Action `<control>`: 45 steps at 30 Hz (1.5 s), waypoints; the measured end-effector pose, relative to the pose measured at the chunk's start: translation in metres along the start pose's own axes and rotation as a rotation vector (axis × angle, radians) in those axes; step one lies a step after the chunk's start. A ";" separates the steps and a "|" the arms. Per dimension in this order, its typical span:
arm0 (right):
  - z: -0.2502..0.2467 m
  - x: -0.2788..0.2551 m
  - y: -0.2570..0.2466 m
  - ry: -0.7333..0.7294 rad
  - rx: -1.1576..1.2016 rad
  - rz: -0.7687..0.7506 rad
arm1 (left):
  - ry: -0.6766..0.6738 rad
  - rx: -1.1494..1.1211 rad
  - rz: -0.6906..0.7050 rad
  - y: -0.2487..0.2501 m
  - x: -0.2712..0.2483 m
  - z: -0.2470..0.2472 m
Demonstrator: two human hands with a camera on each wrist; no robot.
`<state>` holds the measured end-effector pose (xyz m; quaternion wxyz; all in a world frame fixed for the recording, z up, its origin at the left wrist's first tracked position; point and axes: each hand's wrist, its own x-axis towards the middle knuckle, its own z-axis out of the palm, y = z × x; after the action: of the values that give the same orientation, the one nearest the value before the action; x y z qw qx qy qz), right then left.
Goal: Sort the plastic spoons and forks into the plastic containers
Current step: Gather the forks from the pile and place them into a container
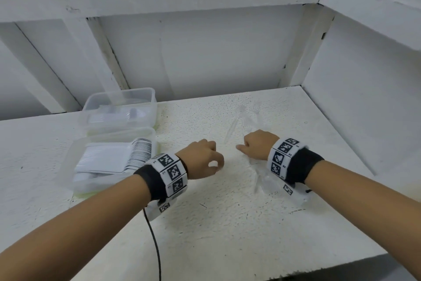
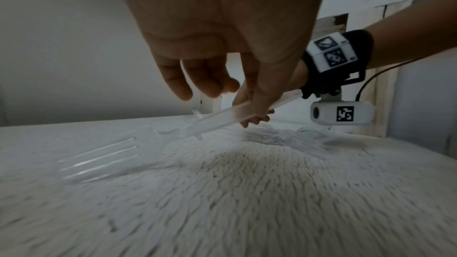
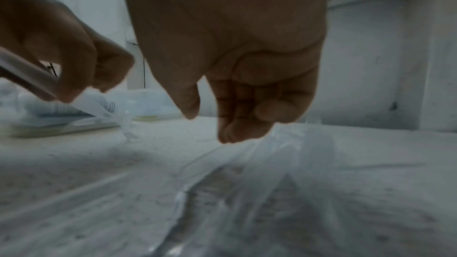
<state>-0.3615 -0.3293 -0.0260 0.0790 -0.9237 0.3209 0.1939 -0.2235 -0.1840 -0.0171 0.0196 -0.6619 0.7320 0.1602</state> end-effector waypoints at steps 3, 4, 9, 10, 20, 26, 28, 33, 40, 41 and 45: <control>0.004 0.005 -0.009 -0.053 -0.130 -0.084 | -0.116 -0.097 -0.103 0.001 -0.010 0.002; 0.003 0.004 -0.009 -0.089 -0.170 -0.138 | -0.136 -0.138 -0.136 0.001 -0.013 0.006; 0.003 -0.003 0.000 -0.171 -0.399 -0.318 | -0.139 -0.291 -0.306 0.001 -0.024 0.023; 0.003 -0.004 0.001 -0.159 -0.415 -0.340 | -0.115 -0.327 -0.346 0.000 -0.025 0.026; 0.001 -0.019 0.006 0.078 -0.361 -0.563 | 0.145 -0.981 -0.663 -0.013 -0.030 0.035; 0.003 -0.030 0.008 0.293 0.094 -0.497 | 0.175 -1.012 -0.726 -0.010 -0.009 0.022; -0.001 -0.030 0.007 0.403 0.423 -0.358 | 0.224 -0.947 -0.703 -0.009 0.009 0.015; -0.016 -0.012 0.018 0.519 1.007 0.105 | 0.232 -0.768 -0.693 -0.009 0.078 -0.007; -0.022 -0.007 0.054 0.361 1.189 0.422 | 0.120 -0.566 -0.596 -0.005 0.154 -0.020; -0.022 -0.008 0.058 0.327 1.162 0.423 | 0.087 -0.515 -0.600 -0.006 0.158 -0.018; -0.020 -0.008 0.061 0.193 1.126 0.415 | -0.017 -0.346 -0.604 -0.010 0.163 -0.006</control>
<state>-0.3996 -0.3778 -0.0057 0.4864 -0.6718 0.5531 -0.0790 -0.2331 -0.3428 -0.0526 -0.0403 -0.8408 0.4650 0.2741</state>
